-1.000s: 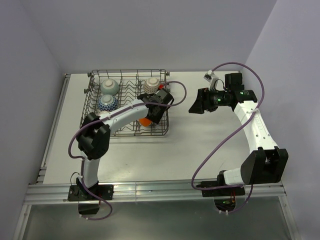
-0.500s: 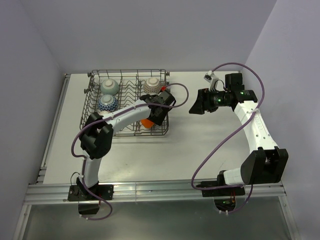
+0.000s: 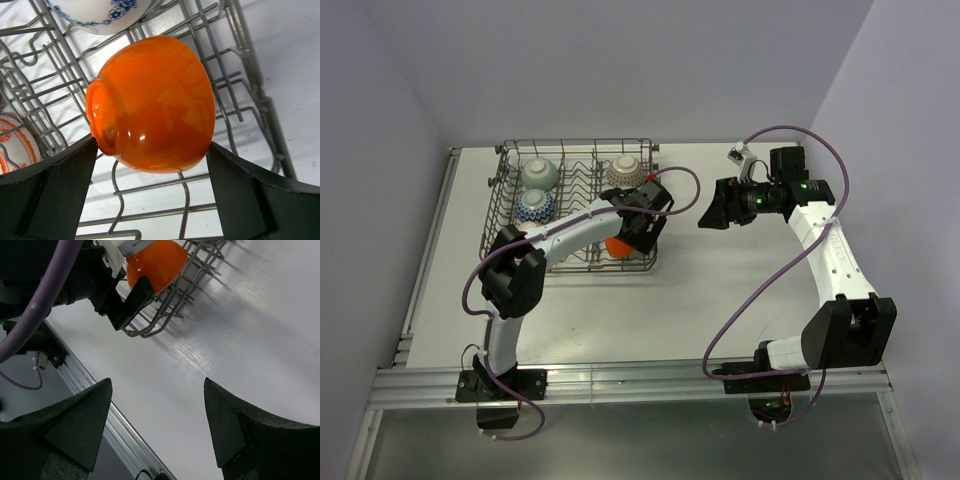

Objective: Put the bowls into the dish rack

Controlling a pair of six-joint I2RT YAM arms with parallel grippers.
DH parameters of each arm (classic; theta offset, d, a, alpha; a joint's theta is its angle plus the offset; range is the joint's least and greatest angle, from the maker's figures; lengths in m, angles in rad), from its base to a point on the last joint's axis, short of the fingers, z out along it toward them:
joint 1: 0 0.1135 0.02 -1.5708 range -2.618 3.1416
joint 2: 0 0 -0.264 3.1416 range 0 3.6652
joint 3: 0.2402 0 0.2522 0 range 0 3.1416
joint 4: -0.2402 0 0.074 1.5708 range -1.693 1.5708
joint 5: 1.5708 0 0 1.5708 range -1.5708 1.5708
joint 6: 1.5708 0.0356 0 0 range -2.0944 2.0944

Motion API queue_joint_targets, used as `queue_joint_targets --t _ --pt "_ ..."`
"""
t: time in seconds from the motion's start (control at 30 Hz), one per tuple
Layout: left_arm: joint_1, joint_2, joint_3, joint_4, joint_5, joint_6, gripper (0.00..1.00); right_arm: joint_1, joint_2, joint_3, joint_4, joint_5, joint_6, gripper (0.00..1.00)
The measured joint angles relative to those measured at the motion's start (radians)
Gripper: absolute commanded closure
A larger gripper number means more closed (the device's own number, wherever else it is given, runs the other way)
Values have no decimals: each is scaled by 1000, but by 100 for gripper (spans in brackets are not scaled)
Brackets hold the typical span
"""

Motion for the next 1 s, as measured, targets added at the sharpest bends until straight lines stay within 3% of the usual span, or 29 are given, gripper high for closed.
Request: queue_joint_targets --t 0.03,0.43,0.67,0.8,0.87,1.0 --pt "0 0 3 1 9 2 1 0 0 0 0 0 0 19" --pt "-1 -29 7 4 114 13 1 0 0 0 -5 0 -1 18" --pt "18 -131 -6 20 211 27 0 0 0 0 -6 0 0 17" --pt "87 -230 -28 42 348 35 0 0 0 0 -6 0 0 15" --pt "147 -279 -33 59 442 40 1 0 -1 0 -6 0 1 0" --pt "290 -364 -37 92 612 50 0 0 -4 3 -5 2 2 0"
